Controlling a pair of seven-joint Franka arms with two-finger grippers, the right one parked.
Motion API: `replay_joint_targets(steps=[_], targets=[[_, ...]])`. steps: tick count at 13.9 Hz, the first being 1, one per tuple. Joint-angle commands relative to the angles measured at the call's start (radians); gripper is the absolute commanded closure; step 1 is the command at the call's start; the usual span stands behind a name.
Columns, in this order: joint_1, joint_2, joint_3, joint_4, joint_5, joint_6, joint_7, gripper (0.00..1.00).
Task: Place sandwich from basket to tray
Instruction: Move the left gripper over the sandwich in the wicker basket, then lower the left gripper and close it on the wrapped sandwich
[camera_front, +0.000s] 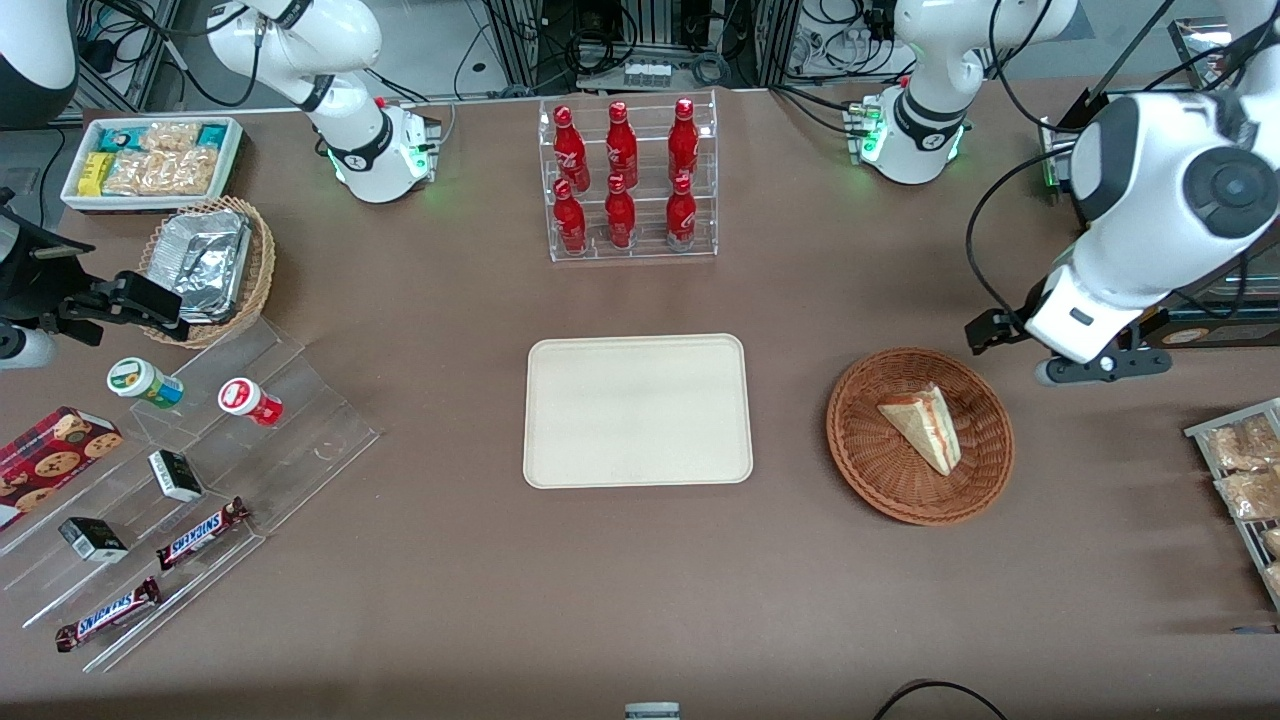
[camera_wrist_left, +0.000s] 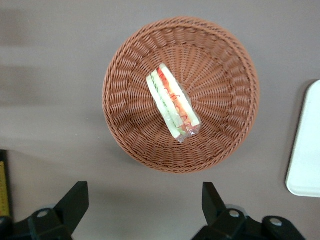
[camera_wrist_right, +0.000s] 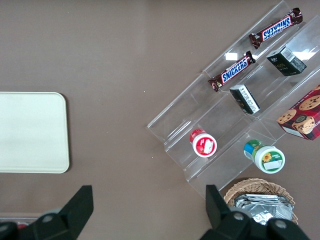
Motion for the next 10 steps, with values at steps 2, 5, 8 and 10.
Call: replay_joint_targets(steps=[2,5,8,10], targets=[[-0.022,0.061,0.005,-0.015,-0.001,0.060,-0.108,0.00],[-0.024,0.104,0.005,-0.015,-0.010,0.089,-0.183,0.00],[-0.040,0.145,0.005,-0.015,-0.002,0.136,-0.306,0.00],[-0.042,0.175,0.005,-0.015,-0.002,0.159,-0.329,0.00]])
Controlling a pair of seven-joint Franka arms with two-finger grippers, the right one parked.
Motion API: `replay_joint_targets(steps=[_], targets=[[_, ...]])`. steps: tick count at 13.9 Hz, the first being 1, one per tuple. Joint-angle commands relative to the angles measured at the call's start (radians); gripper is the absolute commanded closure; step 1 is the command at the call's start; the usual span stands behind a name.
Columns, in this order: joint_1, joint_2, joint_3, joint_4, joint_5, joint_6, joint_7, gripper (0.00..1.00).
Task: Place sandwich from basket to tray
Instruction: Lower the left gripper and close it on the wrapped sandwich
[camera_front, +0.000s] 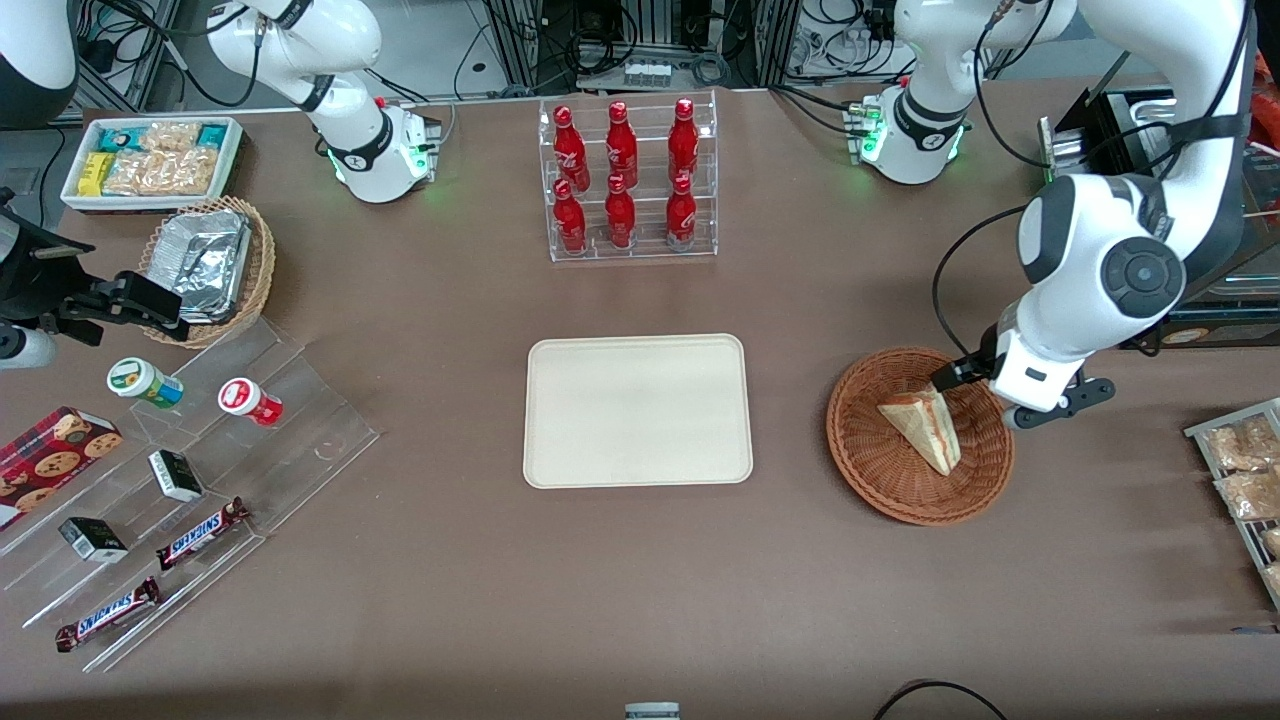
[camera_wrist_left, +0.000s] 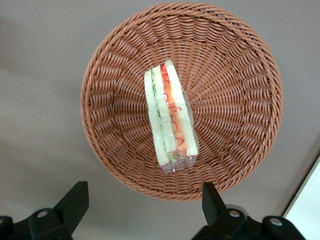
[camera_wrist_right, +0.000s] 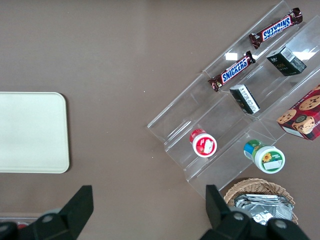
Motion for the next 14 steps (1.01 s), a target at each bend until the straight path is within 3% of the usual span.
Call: replay_joint_targets(steps=[1,13,14], targets=[[-0.013,0.043,0.006,0.002,0.001,0.044,-0.071,0.00],[-0.021,0.188,0.006,-0.055,0.005,0.279,-0.183,0.00],[-0.021,0.197,0.006,-0.064,0.005,0.308,-0.212,0.08]])
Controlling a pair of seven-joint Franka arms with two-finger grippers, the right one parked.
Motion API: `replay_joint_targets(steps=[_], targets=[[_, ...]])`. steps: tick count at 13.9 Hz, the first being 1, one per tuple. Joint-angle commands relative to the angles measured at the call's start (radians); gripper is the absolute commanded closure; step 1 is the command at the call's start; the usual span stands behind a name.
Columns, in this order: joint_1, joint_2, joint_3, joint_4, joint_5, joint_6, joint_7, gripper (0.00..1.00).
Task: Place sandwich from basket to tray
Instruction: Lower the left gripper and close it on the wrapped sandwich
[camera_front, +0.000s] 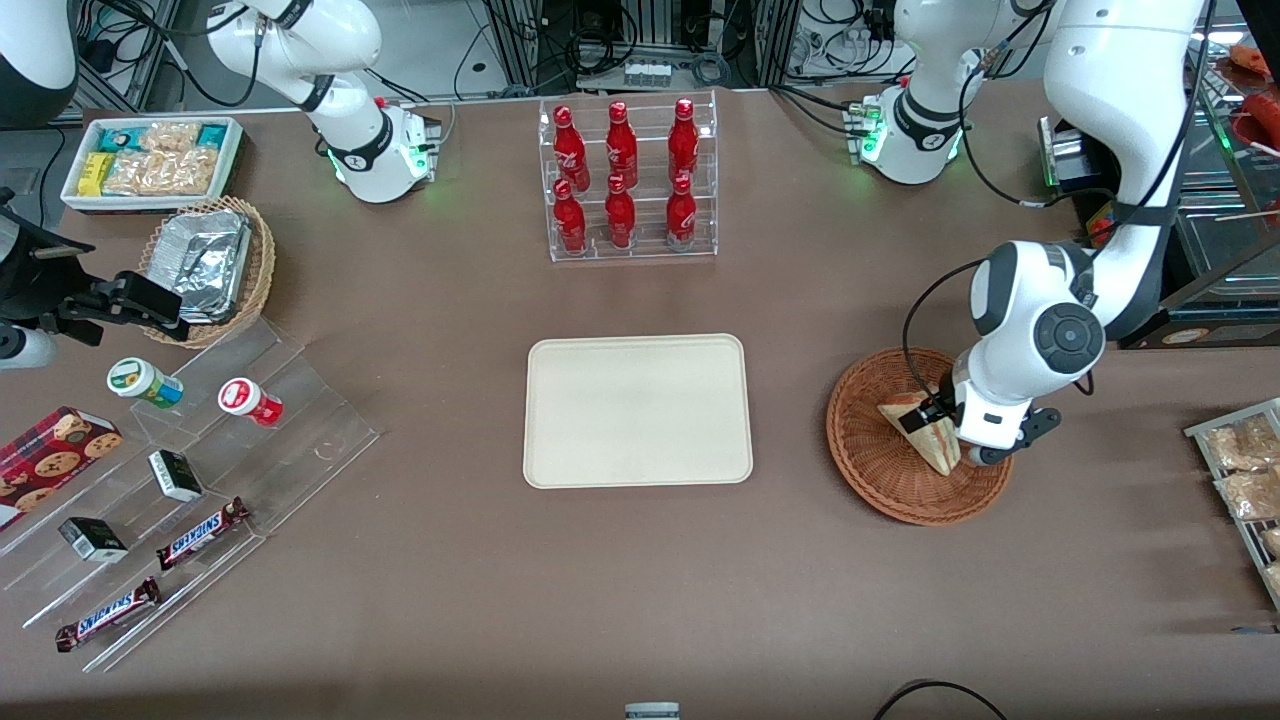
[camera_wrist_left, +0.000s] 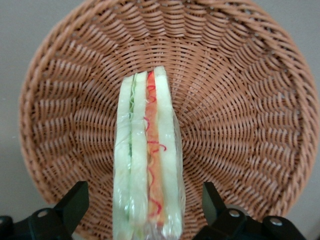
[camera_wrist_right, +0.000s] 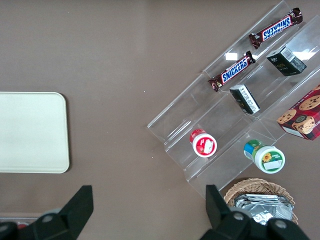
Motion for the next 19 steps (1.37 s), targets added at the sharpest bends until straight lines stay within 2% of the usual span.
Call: replay_joint_targets(steps=[1,3,4,5,10,14,19], targets=[[-0.010,0.017,0.006,-0.051,0.007,0.098,-0.086,0.26],[-0.010,0.014,0.006,-0.072,0.007,0.123,-0.119,0.72],[-0.010,0.012,0.006,-0.072,0.007,0.121,-0.119,0.91],[-0.010,0.011,0.006,-0.072,0.008,0.120,-0.117,1.00],[-0.008,-0.017,0.006,-0.052,0.019,0.060,-0.082,1.00],[-0.010,-0.043,-0.005,0.081,0.103,-0.192,-0.047,1.00],[-0.011,-0.063,-0.083,0.184,0.105,-0.317,0.014,1.00]])
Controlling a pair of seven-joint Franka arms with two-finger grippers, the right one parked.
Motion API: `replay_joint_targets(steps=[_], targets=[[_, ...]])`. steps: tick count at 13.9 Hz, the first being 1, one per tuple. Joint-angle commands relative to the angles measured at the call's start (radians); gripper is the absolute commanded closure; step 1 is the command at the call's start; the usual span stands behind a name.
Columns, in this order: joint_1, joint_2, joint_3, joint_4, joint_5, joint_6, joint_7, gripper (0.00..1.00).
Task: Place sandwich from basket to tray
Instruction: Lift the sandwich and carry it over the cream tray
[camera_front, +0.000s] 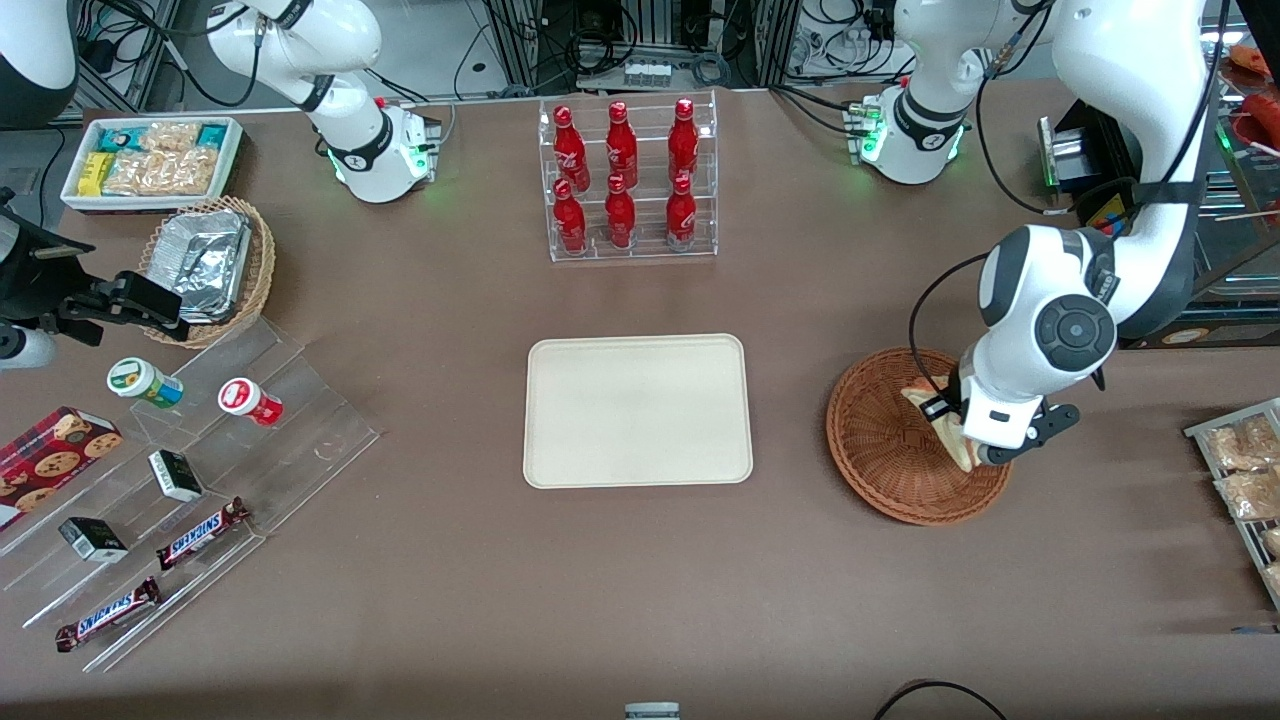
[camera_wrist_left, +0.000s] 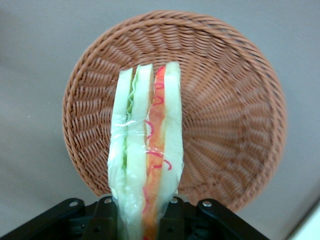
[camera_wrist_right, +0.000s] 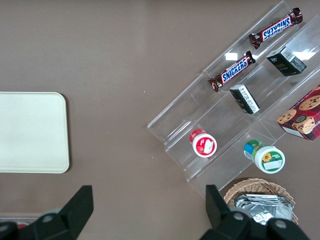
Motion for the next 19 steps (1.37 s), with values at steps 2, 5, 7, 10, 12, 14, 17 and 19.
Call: replay_joint_targets(steps=[2,5,7,10,12,14,17,19], targets=[[-0.008,0.000,-0.086,0.049,0.019,-0.048,0.046,1.00],[-0.018,0.022,-0.173,0.070,0.020,-0.041,0.048,1.00],[-0.083,0.042,-0.181,0.093,0.020,-0.030,0.048,1.00],[-0.165,0.136,-0.181,0.202,0.017,-0.030,0.045,1.00],[-0.210,0.221,-0.181,0.289,0.016,-0.027,0.037,1.00],[-0.256,0.288,-0.181,0.358,0.013,-0.001,0.028,1.00],[-0.311,0.353,-0.181,0.403,0.012,0.044,-0.013,1.00],[-0.339,0.399,-0.179,0.447,0.017,0.047,-0.030,1.00]])
